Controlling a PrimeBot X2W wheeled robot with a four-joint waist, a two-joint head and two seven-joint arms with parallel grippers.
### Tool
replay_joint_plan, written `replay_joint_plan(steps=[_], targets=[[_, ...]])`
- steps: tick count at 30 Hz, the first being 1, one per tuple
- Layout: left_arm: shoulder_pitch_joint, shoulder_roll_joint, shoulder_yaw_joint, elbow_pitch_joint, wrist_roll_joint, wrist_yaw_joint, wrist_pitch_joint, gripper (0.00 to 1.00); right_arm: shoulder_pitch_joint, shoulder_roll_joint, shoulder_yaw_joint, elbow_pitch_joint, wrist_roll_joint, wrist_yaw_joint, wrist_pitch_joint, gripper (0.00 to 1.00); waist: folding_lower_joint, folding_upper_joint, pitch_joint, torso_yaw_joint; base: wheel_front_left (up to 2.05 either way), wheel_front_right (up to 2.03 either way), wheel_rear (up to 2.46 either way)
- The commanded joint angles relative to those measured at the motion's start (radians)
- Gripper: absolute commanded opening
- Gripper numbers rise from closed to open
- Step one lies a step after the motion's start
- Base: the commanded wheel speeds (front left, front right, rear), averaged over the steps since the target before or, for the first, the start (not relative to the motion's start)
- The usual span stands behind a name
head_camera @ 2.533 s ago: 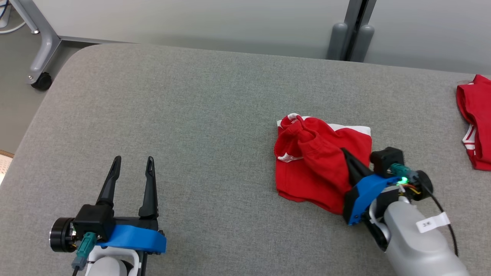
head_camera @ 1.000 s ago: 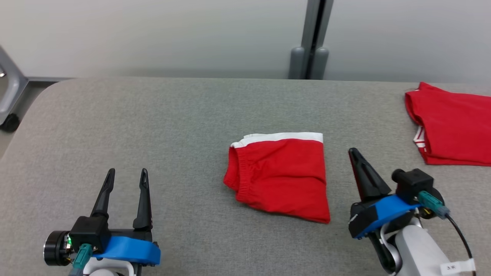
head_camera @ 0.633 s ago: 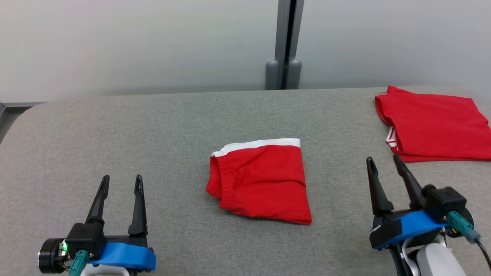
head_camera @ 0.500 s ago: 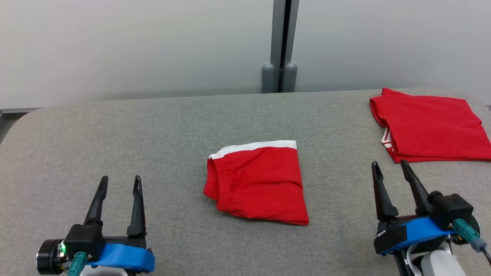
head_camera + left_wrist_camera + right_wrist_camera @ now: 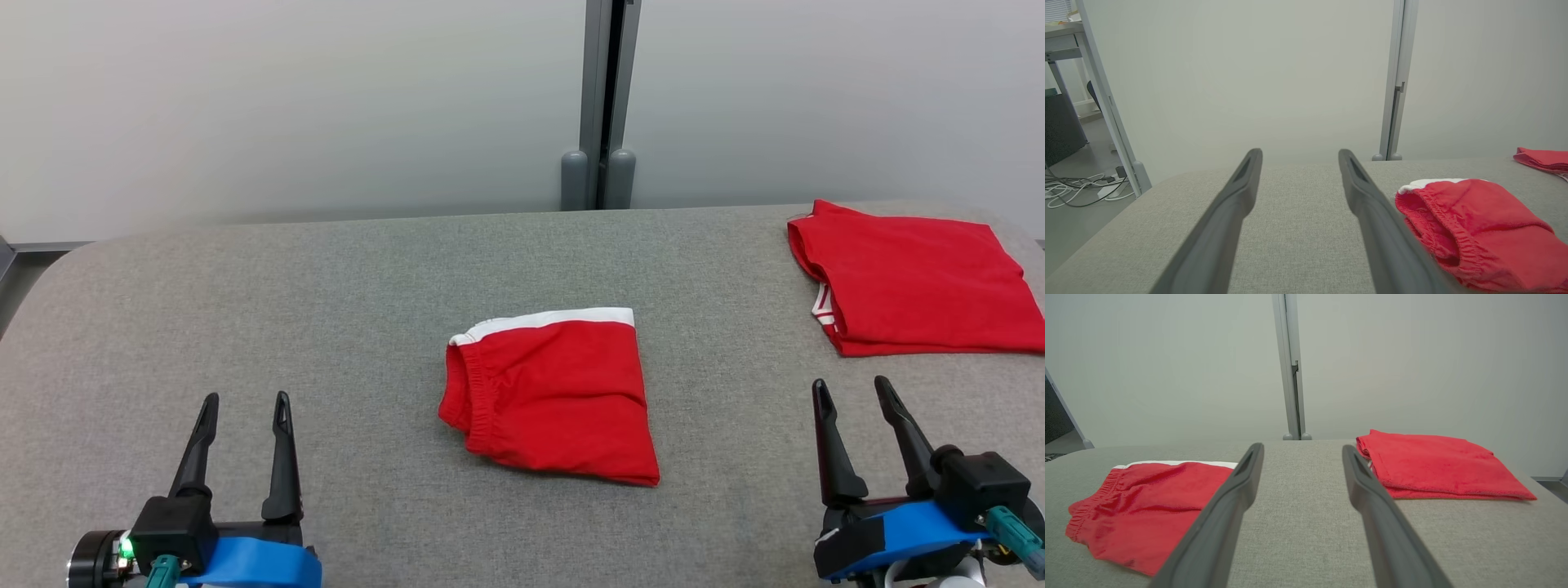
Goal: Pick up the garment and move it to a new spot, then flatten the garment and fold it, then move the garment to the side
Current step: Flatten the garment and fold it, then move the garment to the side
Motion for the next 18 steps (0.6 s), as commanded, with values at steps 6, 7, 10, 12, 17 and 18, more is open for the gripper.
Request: replay_joint_plan(steps=[6, 7, 10, 12, 17, 18], targets=[[0.01, 0.003, -0.002, -0.005, 0.0, 0.007, -0.004, 1.0, 0.024, 0.002, 0.004, -0.017, 0.018, 0.0, 0.017, 1.0, 0.0001, 0.0, -0.001, 0.007, 0.0, 0.0, 0.0], [0.009, 0.004, -0.001, -0.005, -0.001, 0.008, -0.004, 1.0, 0.023, 0.002, 0.002, -0.018, 0.019, 0.0, 0.016, 1.0, 0.0001, 0.0, -0.001, 0.008, 0.0, 0.0, 0.0], [0.009, 0.006, 0.0, -0.006, -0.002, 0.008, -0.004, 1.0, 0.024, 0.002, -0.001, -0.018, 0.018, 0.0, 0.023, 1.0, 0.0001, 0.0, 0.0, 0.01, 0.0, 0.0, 0.0], [0.01, 0.006, -0.001, -0.006, -0.003, 0.009, -0.004, 1.0, 0.026, 0.002, -0.003, -0.016, 0.018, 0.0, 0.026, 1.0, 0.0001, 0.0, 0.001, 0.011, 0.0, 0.0, 0.0], [-0.001, 0.005, -0.005, -0.007, -0.004, 0.009, -0.004, 1.0, 0.003, 0.002, 0.001, -0.01, 0.017, 0.0, 0.033, 1.0, 0.0001, 0.0, 0.011, 0.021, 0.0, 0.0, 0.0], [-0.006, 0.005, -0.006, -0.007, -0.004, 0.009, -0.004, 1.0, -0.011, 0.002, 0.005, -0.009, 0.013, 0.0, 0.035, 1.0, 0.0001, 0.0, 0.014, 0.024, 0.0, 0.0, 0.0]])
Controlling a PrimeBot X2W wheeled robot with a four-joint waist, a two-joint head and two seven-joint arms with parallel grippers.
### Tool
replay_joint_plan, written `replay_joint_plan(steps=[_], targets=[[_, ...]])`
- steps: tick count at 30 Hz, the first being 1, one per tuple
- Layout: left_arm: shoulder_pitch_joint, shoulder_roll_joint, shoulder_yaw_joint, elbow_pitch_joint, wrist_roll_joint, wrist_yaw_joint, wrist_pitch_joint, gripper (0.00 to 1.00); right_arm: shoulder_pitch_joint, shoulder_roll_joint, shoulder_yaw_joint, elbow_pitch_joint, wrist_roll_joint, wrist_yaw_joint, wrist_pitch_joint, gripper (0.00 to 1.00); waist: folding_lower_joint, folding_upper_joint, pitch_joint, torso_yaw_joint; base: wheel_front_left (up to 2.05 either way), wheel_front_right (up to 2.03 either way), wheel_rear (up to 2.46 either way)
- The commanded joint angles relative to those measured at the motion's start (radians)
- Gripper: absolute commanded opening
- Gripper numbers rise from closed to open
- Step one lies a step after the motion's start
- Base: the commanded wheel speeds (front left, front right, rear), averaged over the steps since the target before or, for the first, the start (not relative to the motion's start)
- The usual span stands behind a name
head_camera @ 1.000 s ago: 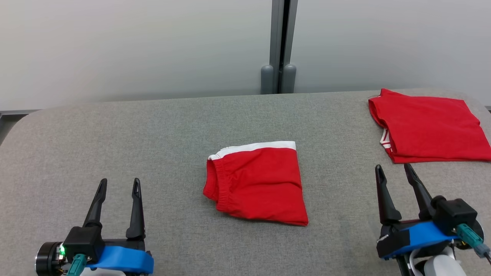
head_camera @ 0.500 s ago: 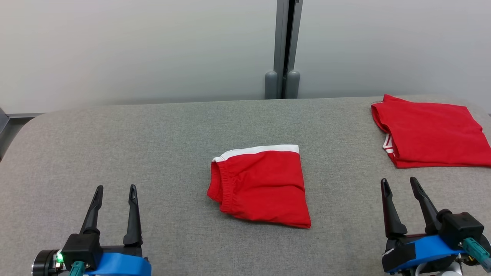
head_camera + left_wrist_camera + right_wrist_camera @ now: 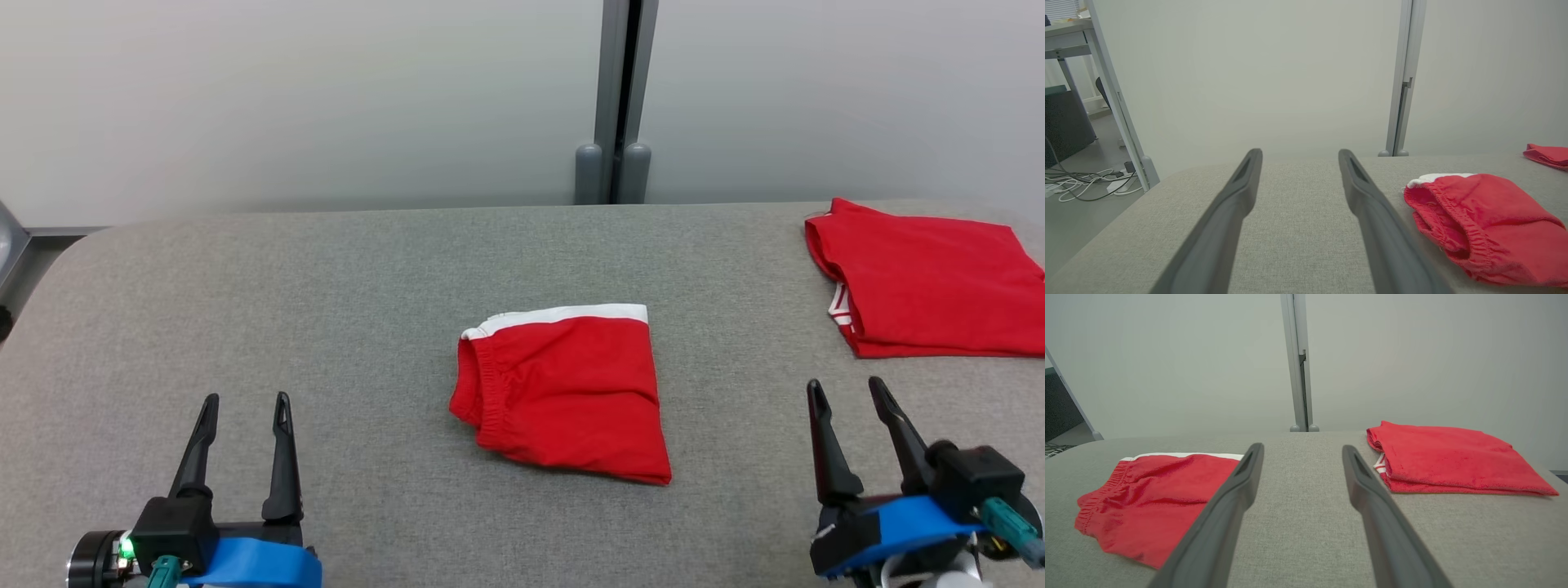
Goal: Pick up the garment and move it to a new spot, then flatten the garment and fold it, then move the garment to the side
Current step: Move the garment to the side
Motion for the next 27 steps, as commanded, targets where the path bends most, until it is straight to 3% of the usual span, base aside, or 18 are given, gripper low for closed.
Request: replay_joint_plan(steps=[1, 13, 18, 27], targets=[[-0.015, 0.002, -0.003, -0.005, -0.005, 0.003, -0.004, 1.0, -0.03, 0.001, 0.006, 0.002, -0.009, 0.0, 0.003, 1.0, 0.0001, 0.0, 0.007, 0.007, 0.0, 0.0, 0.0], [-0.059, -0.005, -0.02, -0.002, -0.013, 0.0, -0.004, 1.0, -0.272, 0.0, 0.087, 0.106, -0.047, 0.0, 0.077, 1.0, 0.0001, 0.0, 0.061, 0.086, 0.0, 0.0, 0.0], [-0.074, -0.009, -0.026, 0.008, -0.019, -0.002, -0.004, 1.0, -0.338, 0.0, 0.077, 0.227, -0.058, 0.0, 0.127, 1.0, 0.0001, 0.0, 0.084, 0.122, 0.0, 0.0, 0.0], [-0.105, -0.017, -0.044, 0.013, -0.024, -0.006, -0.004, 1.0, -0.39, 0.0, 0.048, 0.479, -0.074, 0.0, 0.112, 1.0, 0.0001, 0.0, 0.124, 0.173, 0.0, 0.0, 0.0]])
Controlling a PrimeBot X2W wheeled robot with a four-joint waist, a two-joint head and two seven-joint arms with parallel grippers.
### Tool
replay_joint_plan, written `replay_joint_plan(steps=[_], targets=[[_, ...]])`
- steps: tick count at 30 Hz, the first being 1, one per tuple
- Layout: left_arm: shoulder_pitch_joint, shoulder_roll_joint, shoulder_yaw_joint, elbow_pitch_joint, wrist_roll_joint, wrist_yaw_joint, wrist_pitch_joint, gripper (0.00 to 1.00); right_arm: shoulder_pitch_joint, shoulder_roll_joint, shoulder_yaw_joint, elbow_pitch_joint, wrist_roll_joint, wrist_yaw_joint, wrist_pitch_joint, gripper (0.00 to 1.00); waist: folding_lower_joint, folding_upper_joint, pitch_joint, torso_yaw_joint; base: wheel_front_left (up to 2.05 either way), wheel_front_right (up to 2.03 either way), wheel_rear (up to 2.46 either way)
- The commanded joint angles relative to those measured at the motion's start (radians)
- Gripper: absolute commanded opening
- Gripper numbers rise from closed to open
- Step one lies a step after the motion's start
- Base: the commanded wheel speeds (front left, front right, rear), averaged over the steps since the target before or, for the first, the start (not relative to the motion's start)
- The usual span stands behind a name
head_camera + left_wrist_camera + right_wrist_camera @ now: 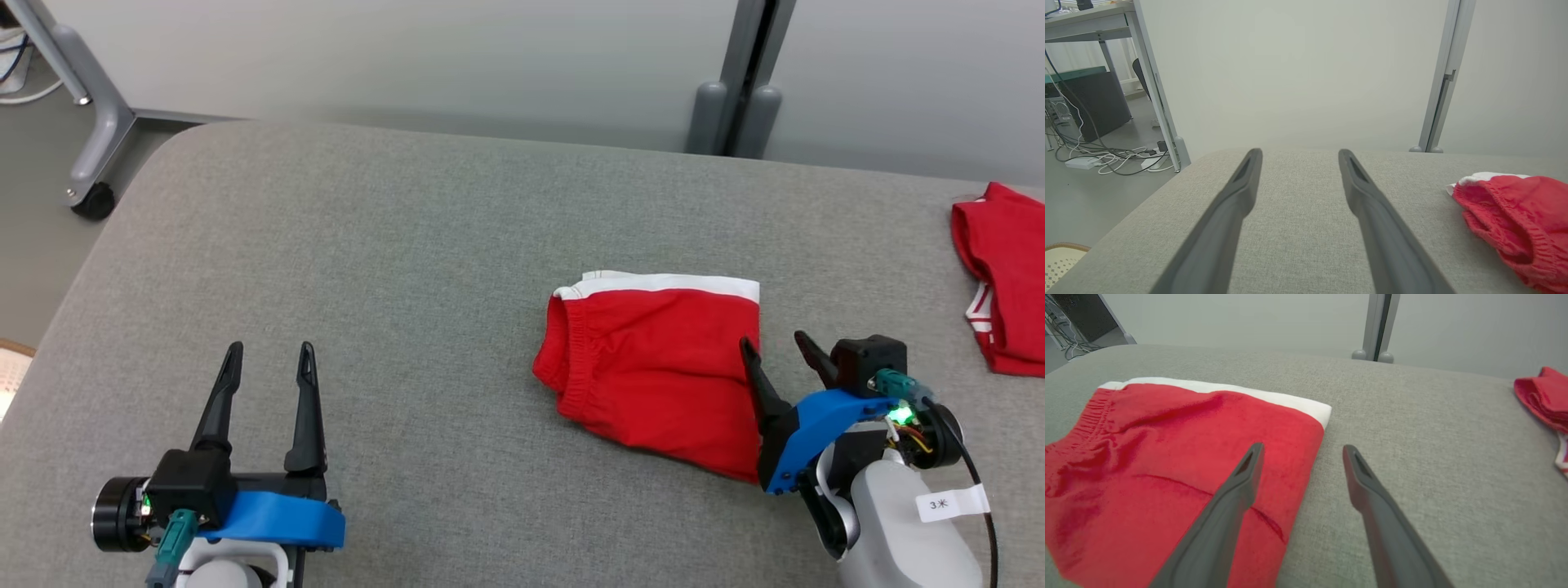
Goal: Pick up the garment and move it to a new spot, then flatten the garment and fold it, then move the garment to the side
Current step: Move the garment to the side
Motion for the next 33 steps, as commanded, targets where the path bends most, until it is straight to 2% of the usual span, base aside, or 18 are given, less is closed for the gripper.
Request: replay_joint_plan(steps=[1, 13, 19, 20, 21, 22, 23, 33], targets=[[-0.015, 0.0, -0.005, 0.001, 0.0, -0.001, -0.004, 1.0, -0.024, -0.002, -0.002, 0.027, 0.0, 0.0, -0.012, 1.0, -0.0001, 0.0, 0.012, 0.011, 0.0, 0.0, 0.0], [-0.05, -0.006, -0.017, 0.012, -0.005, -0.008, -0.004, 1.0, -0.11, -0.002, 0.032, 0.268, 0.037, 0.0, -0.069, 1.0, -0.0001, 0.0, 0.046, 0.035, 0.0, 0.0, 0.0], [-0.051, -0.008, -0.017, 0.018, -0.004, -0.008, -0.004, 1.0, -0.122, 0.001, 0.084, 0.38, 0.105, 0.0, -0.077, 1.0, -0.0001, 0.0, 0.048, 0.036, 0.0, 0.0, 0.0], [-0.05, -0.008, -0.017, 0.018, -0.004, -0.008, -0.004, 1.0, -0.122, 0.002, 0.099, 0.391, 0.125, 0.0, -0.077, 0.85, -0.0001, 0.0, 0.048, 0.035, 0.0, 0.0, 0.0], [-0.048, -0.009, -0.016, 0.018, -0.003, -0.009, -0.004, 1.0, -0.122, 0.004, 0.119, 0.398, 0.149, 0.0, -0.077, 0.36, -0.0001, 0.0, 0.048, 0.032, 0.0, 0.0, 0.0], [-0.047, -0.009, -0.016, 0.018, -0.003, -0.009, -0.004, 1.0, -0.125, 0.004, 0.136, 0.398, 0.167, 0.001, -0.089, 0.07, -0.0001, 0.0, 0.048, 0.028, 0.0, 0.0, 0.0], [-0.046, -0.009, -0.016, 0.018, -0.003, -0.008, -0.004, 1.0, -0.131, 0.004, 0.147, 0.397, 0.177, 0.001, -0.1, 0.0, -0.0001, 0.0, 0.049, 0.023, 0.0, 0.0, 0.0], [-0.042, -0.009, -0.006, 0.002, -0.001, -0.008, -0.003, 1.0, -0.179, -0.042, 0.142, 0.367, 0.143, -0.001, -0.184, 0.0, -0.0001, 0.0, 0.061, -0.062, 0.0, 0.0, 0.0]])
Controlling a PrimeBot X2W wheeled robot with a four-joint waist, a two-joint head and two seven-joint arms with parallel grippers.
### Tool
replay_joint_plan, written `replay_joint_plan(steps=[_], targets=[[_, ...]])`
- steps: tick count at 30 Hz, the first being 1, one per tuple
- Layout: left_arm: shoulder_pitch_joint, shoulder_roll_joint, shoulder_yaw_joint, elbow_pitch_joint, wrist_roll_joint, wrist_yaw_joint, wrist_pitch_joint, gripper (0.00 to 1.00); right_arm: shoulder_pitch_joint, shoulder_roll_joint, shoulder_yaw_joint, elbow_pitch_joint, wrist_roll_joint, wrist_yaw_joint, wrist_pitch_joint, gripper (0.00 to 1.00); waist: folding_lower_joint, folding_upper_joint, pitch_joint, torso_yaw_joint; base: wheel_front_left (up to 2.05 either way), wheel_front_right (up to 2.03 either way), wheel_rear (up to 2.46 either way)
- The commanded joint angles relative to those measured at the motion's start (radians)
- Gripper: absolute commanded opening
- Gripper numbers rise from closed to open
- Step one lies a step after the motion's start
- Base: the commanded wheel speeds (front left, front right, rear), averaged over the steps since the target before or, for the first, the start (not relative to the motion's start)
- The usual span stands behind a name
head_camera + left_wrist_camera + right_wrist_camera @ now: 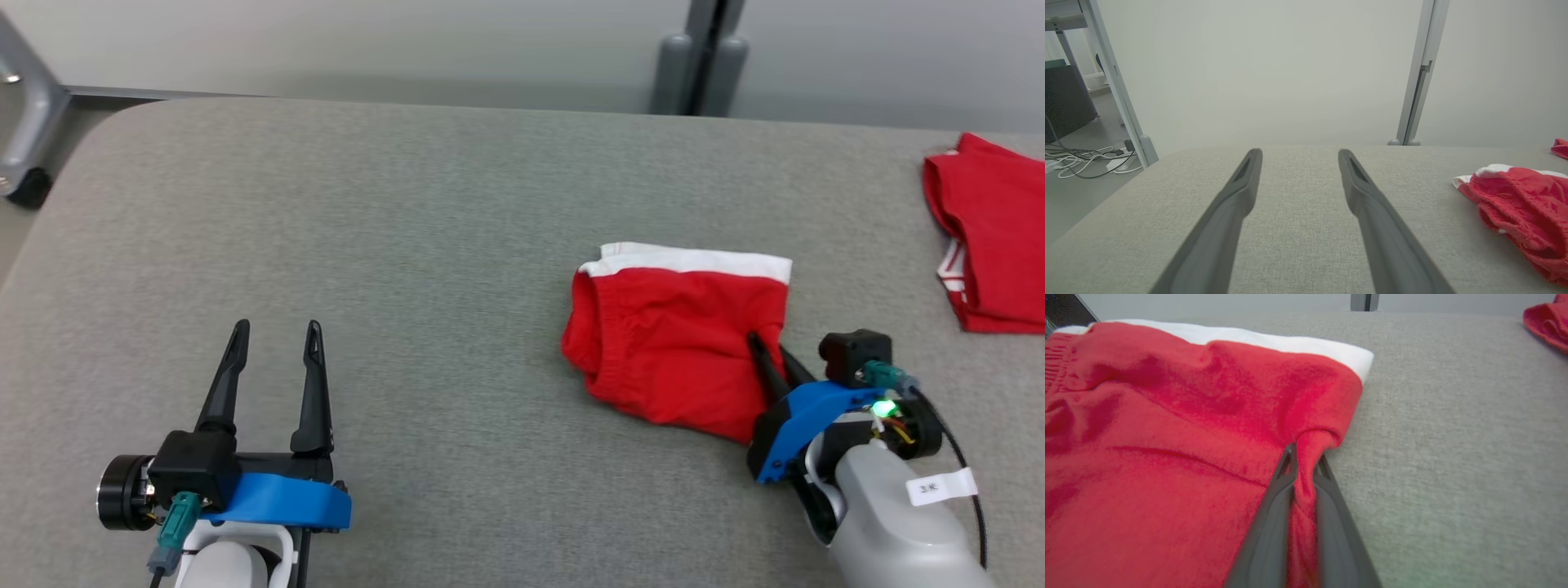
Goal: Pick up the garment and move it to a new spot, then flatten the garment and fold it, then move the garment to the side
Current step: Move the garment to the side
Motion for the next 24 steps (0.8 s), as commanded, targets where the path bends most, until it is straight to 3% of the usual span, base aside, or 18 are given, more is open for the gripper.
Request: replay_joint_plan(steps=[1, 12, 24], targets=[[-0.004, 0.0, 0.007, -0.008, 0.001, 0.001, -0.002, 1.0, -0.009, -0.026, -0.003, -0.017, -0.01, -0.002, -0.009, 0.0, 0.0, 0.0, 0.003, -0.025, 0.0, 0.0, 0.0], [-0.056, 0.006, 0.011, -0.036, 0.011, -0.007, -0.002, 1.0, 0.022, -0.134, 0.003, -0.143, -0.014, -0.001, -0.015, 0.0, 0.0, 0.0, 0.079, -0.168, 0.0, 0.0, 0.0], [-0.113, 0.01, 0.013, -0.045, 0.02, -0.013, -0.002, 1.0, -0.018, -0.188, 0.018, -0.337, -0.033, -0.001, 0.035, 0.0, 0.0, 0.0, 0.142, -0.204, 0.0, 0.0, 0.0]])
